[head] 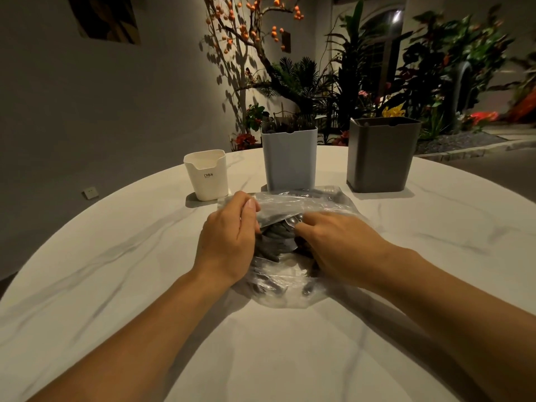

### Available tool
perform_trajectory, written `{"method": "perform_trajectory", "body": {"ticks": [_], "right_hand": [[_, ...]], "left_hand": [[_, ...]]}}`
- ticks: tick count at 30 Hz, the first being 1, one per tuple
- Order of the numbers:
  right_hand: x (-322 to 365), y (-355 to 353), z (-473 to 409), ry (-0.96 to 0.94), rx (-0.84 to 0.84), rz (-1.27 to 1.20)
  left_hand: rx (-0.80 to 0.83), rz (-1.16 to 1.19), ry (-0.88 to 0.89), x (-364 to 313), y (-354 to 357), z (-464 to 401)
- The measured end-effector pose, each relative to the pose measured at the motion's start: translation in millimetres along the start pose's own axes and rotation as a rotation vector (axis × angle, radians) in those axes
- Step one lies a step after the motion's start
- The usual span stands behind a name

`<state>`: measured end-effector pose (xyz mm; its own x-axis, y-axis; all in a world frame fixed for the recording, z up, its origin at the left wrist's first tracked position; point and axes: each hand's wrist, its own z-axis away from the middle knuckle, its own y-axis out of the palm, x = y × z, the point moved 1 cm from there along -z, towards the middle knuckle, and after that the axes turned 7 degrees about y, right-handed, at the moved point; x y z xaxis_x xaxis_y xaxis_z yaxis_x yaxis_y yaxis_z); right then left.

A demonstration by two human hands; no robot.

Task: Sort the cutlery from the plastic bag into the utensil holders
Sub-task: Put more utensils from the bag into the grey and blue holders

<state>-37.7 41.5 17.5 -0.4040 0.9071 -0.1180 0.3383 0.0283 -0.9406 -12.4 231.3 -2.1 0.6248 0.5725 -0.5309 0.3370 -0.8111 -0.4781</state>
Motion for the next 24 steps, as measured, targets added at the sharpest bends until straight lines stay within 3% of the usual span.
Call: {"method": "perform_trajectory", "body": {"ticks": [6, 9, 11, 14, 19, 24], "right_hand": [[3.9, -22.7, 7.5, 0.111, -0.072, -0.123], [11.2, -29.1, 10.4, 0.143, -0.041, -0.201], [14.6, -22.8, 8.5, 0.153, -0.062, -0.290], [18.3, -11.6, 4.7, 0.217, -0.075, -0.479], [16.6, -7.9, -0.1, 0.187, -0.234, -0.625], [11.3, 0.9, -5.7, 0.274, -0.109, -0.704]], "left_hand": [[0.017, 0.341, -0.056, -10.9, -4.1, -0.2], [0.138, 0.338, 0.022, -21.5, -1.4, 2.4], [0.167, 0.383, -0.023, -29.0, 4.8, 3.7], [0.079, 0.462, -0.164, -33.8, 11.1, 0.7], [-0.077, 0.507, -0.275, -33.2, 6.4, -6.3], [-0.169, 0.714, -0.427, -24.3, 1.2, -15.1]]}}
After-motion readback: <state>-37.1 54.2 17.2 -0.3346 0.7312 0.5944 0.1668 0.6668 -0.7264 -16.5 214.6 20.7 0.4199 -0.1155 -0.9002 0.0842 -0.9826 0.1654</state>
